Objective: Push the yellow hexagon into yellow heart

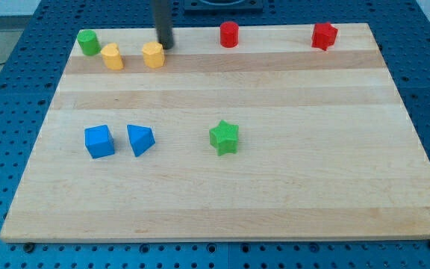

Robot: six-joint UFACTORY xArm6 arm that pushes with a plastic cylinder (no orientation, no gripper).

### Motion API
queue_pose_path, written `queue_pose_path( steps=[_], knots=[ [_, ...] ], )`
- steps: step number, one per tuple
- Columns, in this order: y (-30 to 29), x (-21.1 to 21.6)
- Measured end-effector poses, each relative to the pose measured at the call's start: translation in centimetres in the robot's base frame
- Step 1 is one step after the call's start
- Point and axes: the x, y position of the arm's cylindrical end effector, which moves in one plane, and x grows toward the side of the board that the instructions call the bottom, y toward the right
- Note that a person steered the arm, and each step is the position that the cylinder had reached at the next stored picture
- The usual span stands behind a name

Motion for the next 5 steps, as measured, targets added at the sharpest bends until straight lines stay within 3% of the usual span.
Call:
queue_pose_path(
  steps=[1,3,5],
  knots=[
    [-3.7,-0.8],
    [-5.1,-0.7],
    [-4.5,4.0]
  ],
)
